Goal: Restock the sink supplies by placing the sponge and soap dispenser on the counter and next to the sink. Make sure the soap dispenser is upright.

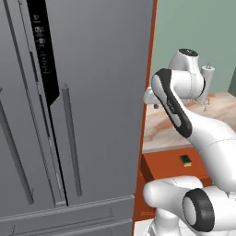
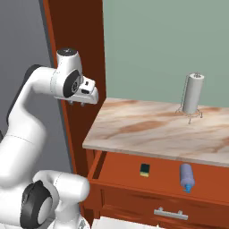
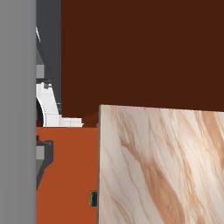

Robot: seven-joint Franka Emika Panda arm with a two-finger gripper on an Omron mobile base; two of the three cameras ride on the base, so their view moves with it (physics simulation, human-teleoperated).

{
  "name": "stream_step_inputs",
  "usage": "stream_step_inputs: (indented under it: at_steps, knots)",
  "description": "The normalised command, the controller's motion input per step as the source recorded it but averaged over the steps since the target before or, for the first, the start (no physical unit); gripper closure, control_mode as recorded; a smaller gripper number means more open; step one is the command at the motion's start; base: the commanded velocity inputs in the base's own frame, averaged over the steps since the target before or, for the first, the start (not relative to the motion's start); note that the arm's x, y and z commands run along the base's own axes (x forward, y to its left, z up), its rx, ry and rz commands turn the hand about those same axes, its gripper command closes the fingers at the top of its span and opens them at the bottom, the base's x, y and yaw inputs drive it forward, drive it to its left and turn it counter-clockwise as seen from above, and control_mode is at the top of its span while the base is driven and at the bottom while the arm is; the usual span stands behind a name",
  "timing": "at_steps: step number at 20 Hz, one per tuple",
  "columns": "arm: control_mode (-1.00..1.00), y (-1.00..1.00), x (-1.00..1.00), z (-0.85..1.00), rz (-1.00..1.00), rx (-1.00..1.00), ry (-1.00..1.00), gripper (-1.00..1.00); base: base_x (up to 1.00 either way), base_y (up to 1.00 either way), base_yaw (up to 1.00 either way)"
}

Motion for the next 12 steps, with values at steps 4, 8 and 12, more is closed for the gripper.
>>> stream_step_inputs:
  at_steps: [4, 8, 12]
  knots:
    - [1.00, 0.00, -0.02, 0.00, 0.00, 0.00, 0.00, -1.00, -0.13, -0.18, 0.00]
    - [1.00, 0.00, 0.00, 0.00, 0.00, 0.00, 0.00, -1.00, -0.44, -0.69, 0.00]
    - [1.00, 0.00, 0.00, 0.00, 0.00, 0.00, 0.00, -1.00, -0.43, -0.95, -0.01]
